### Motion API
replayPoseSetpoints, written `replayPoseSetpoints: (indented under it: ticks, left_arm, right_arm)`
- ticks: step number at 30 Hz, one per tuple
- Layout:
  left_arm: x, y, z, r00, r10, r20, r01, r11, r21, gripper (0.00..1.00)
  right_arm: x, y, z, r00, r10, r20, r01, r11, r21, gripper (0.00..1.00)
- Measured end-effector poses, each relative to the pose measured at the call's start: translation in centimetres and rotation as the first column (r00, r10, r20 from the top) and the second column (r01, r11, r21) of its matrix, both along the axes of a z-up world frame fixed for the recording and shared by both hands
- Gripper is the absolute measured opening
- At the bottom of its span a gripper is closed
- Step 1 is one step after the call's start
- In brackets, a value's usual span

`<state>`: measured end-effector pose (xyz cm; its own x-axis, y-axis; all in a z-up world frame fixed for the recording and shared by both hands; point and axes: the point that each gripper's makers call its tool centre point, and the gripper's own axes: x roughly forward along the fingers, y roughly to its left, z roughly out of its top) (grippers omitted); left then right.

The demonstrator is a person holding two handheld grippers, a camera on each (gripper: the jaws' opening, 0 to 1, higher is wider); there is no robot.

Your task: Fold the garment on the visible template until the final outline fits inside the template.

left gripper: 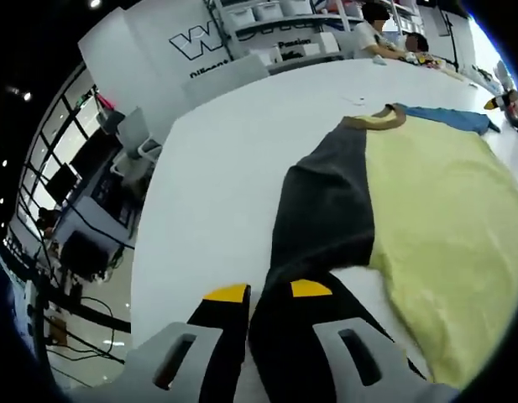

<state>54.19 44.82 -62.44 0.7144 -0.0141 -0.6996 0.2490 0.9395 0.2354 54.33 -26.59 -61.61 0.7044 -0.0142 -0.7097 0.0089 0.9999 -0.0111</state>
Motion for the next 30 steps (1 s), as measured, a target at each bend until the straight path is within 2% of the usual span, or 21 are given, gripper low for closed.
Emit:
replayPoseSetpoints:
  ticks: [1, 3, 5, 10, 13, 17, 21, 23, 27, 30]
  left_arm:
    - [-0.1, -0.2, 0.2, 0.999, 0.037, 0.006, -0.036, 0.998, -0.057, 0.21]
    - [-0.3, 0.3, 0.7, 0.999, 0.044, 0.016, -0.044, 0.998, -0.051, 0.27]
    - [-0.5, 0.1, 1.0, 0.998, 0.05, 0.023, -0.049, 0.996, -0.071, 0.33]
    - [-0.6, -0.6, 2.1, 0.998, 0.038, 0.052, -0.033, 0.995, -0.097, 0.46]
    - [-1.5, -1.1, 2.4, 0.998, 0.023, 0.056, -0.018, 0.996, -0.09, 0.53]
    - [-3.2, -2.1, 2.7, 0.998, 0.016, 0.06, -0.008, 0.993, -0.121, 0.61]
    - [-5.3, -3.2, 3.0, 0.998, 0.008, 0.067, 0.001, 0.989, -0.145, 0.62]
    - [-6.4, -3.8, 3.1, 0.997, 0.003, 0.072, 0.007, 0.99, -0.143, 0.62]
    - [-7.9, -4.3, 3.2, 0.998, -0.011, 0.064, 0.018, 0.993, -0.118, 0.6]
    - [-8.9, -4.7, 3.8, 0.997, -0.002, 0.079, 0.013, 0.991, -0.13, 0.58]
  right_arm:
    - [-0.2, 0.2, 0.0, 1.0, -0.004, 0.003, 0.004, 1.0, 0.009, 0.4]
    - [-0.8, 0.6, -0.4, 1.0, -0.012, -0.002, 0.012, 0.999, 0.03, 0.41]
    - [-1.6, 1.2, -0.4, 1.0, -0.015, -0.01, 0.015, 0.999, 0.037, 0.42]
    - [-3.5, 2.8, -0.4, 0.998, -0.046, -0.036, 0.051, 0.99, 0.131, 0.46]
    - [-4.8, 3.9, -0.3, 0.998, -0.042, -0.046, 0.048, 0.989, 0.141, 0.46]
    - [-6.2, 4.4, -0.5, 0.997, -0.048, -0.061, 0.056, 0.989, 0.133, 0.46]
    - [-7.1, 4.4, -1.1, 0.995, -0.067, -0.078, 0.077, 0.987, 0.141, 0.44]
    - [-7.4, 4.5, -1.4, 0.993, -0.076, -0.09, 0.09, 0.982, 0.167, 0.42]
    - [-7.8, 4.1, -1.8, 0.989, -0.104, -0.103, 0.121, 0.978, 0.172, 0.38]
    - [-7.6, 3.5, -1.8, 0.987, -0.141, -0.081, 0.154, 0.971, 0.184, 0.31]
